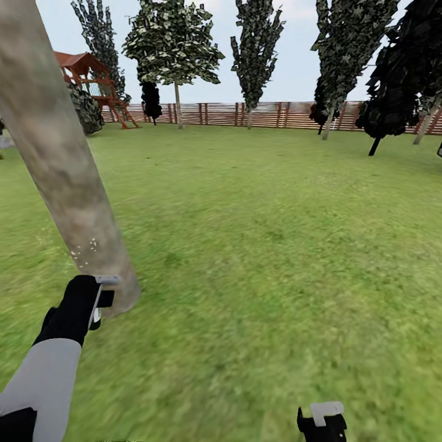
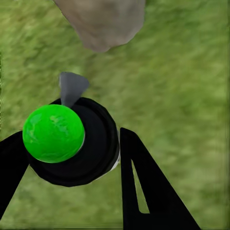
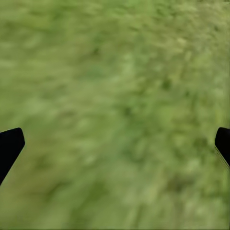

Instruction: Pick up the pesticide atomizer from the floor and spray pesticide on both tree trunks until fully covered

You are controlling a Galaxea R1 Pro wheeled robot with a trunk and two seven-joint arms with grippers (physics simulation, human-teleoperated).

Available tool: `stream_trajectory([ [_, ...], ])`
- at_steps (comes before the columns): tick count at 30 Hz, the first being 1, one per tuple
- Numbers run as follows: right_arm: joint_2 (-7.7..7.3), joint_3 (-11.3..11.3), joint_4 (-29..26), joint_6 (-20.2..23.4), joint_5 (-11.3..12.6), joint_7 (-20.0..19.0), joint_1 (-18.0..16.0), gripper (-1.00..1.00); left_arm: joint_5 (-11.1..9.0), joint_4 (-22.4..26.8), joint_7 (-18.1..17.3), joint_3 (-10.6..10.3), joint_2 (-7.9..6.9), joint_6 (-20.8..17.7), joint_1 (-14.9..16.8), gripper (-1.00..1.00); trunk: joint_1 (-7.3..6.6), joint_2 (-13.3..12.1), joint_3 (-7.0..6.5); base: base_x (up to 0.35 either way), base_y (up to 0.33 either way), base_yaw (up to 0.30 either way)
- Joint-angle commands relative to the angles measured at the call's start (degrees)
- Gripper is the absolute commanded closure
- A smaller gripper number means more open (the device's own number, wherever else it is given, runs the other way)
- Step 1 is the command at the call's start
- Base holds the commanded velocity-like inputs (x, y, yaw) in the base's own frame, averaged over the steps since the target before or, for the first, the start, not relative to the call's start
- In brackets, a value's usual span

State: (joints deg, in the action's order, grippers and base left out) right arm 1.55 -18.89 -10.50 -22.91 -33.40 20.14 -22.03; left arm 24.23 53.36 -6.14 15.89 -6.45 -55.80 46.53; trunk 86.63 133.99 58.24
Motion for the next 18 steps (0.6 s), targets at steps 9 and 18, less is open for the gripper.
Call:
stream_trajectory([
  [9, 0.03, -0.45, 0.06, -0.18, -0.6, 0.17, -0.03, -1.0, 0.74, -0.01, -0.21, 0.54, -5.35, -0.2, -1.88, 1.0, 0.0, 0.02, 0.05, 0.03, -0.115, 0.276],
  [18, 0.03, -0.45, 0.04, -0.17, -0.53, 0.17, -0.03, -1.0, 0.6, 0.06, 0.25, 0.12, -2.87, -0.09, -2.5, 1.0, 0.0, 0.02, 0.05, 0.109, -0.11, 0.129],
])
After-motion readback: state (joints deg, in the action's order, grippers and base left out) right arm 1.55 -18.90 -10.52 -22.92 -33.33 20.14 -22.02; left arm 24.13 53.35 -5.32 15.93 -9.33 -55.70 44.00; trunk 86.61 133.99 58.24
